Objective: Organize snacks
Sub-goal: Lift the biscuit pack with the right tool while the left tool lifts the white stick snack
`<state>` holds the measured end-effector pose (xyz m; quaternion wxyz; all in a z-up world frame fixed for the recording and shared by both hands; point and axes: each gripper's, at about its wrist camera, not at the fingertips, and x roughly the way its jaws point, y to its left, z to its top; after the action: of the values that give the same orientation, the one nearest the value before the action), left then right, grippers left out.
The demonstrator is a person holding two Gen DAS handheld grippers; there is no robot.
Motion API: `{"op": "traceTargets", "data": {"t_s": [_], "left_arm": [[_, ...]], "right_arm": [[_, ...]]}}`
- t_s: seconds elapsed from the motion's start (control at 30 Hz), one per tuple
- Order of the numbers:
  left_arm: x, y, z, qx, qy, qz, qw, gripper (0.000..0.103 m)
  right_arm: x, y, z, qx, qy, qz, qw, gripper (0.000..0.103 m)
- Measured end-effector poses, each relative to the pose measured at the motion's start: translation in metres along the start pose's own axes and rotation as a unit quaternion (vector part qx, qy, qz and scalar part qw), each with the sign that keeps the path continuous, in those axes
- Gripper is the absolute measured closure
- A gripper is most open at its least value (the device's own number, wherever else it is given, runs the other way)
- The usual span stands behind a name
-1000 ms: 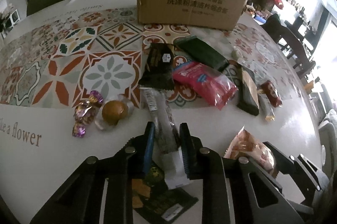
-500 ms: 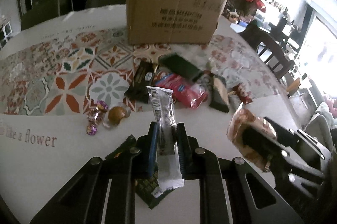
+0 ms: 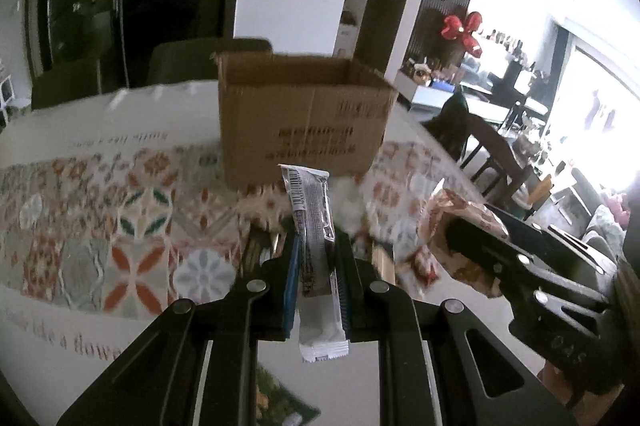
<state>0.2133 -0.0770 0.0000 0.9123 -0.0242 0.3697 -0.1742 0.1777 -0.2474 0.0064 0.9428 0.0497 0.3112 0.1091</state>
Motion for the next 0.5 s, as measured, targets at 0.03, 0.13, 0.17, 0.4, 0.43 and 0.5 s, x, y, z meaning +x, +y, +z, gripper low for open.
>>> {"op": "traceTargets", "data": {"t_s": [0.03, 0.13, 0.17, 0.4, 0.43, 0.5], "left_arm": [[0.001, 0.001, 0.008, 0.001, -0.006, -0.003, 1.0, 0.085], [0.007, 0.005, 0.029, 0.005, -0.017, -0.003, 0.9998, 0.085], [0.009, 0.006, 0.035, 0.006, -0.019, -0.003, 0.9998, 0.085], [0.035, 0.02, 0.084, 0.01, -0.024, -0.011, 0.9996, 0.085], [0.038, 0.021, 0.09, 0.012, -0.025, -0.01, 0.9996, 0.085], [0.046, 0.025, 0.104, 0.016, -0.025, -0.011, 0.9995, 0.085]], "right_arm": [[0.002, -0.001, 0.008, -0.002, -0.006, 0.001, 1.0, 0.062], [0.009, -0.002, 0.027, -0.012, -0.023, -0.003, 1.0, 0.062], [0.012, -0.002, 0.034, -0.015, -0.03, -0.006, 0.999, 0.062], [0.042, -0.01, 0.078, -0.008, -0.055, -0.013, 0.998, 0.062], [0.047, -0.011, 0.084, -0.006, -0.058, -0.015, 0.998, 0.062], [0.057, -0.013, 0.096, -0.002, -0.06, -0.017, 0.998, 0.062]]}}
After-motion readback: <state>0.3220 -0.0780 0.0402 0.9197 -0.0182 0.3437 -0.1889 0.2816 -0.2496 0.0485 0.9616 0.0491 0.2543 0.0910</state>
